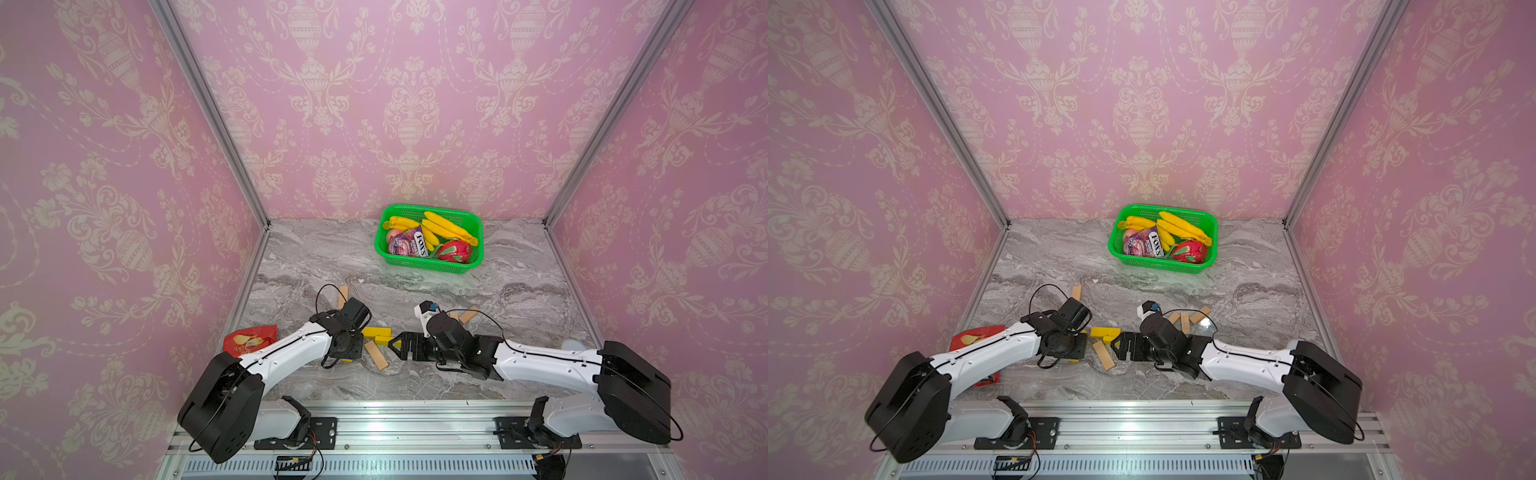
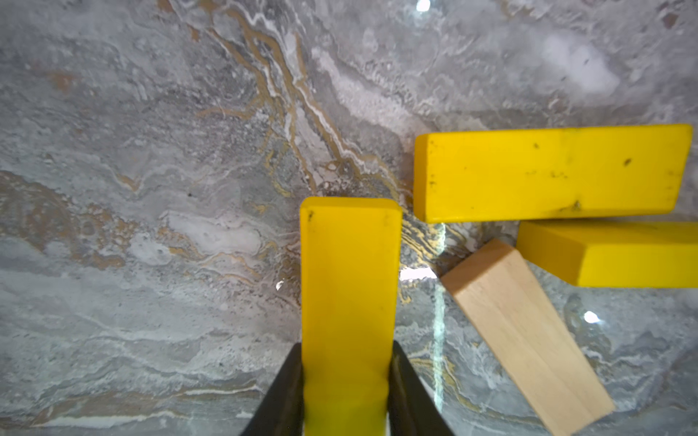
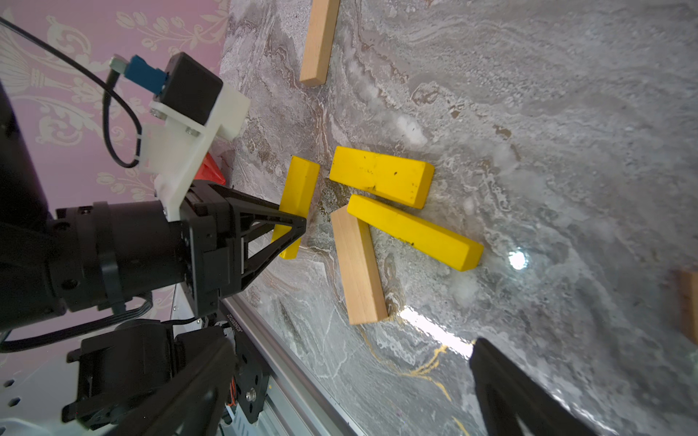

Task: Assemble the letter k with building blocks
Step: Pick up the building block from the center of the board, then assemble the building block at the center of the board.

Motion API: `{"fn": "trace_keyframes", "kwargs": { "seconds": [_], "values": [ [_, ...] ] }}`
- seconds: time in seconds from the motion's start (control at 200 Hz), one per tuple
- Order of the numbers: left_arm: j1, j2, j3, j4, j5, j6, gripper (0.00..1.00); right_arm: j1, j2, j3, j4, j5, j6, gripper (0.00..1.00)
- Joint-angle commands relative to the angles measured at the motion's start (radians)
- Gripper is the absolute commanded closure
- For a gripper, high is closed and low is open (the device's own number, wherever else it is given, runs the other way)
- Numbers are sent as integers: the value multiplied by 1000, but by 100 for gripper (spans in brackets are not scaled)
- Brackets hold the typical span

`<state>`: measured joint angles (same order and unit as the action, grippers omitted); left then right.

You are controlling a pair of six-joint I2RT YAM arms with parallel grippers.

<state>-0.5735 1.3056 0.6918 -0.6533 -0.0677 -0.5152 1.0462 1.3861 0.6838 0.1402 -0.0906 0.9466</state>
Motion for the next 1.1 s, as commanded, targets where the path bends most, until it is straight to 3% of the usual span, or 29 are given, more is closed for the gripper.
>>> {"fn": "trace_keyframes", "kwargs": {
  "seconds": [0.0,0.395,0.575,1.096],
  "values": [
    [-8,-27,33,-69,-41,-26,78,9,17,42,-6,-26,-29,0],
    [-6,-49,142,-141,-98,-18,79,-9,58,146,-107,-50,-109,0],
    [1,-9,187,-133,-96,-8,79,-68,77,164,-84,-123,-110,0],
    [134,156,262,-97,-14,55,79,-172,220,296,-45,-274,-92,0]
  ]
}}
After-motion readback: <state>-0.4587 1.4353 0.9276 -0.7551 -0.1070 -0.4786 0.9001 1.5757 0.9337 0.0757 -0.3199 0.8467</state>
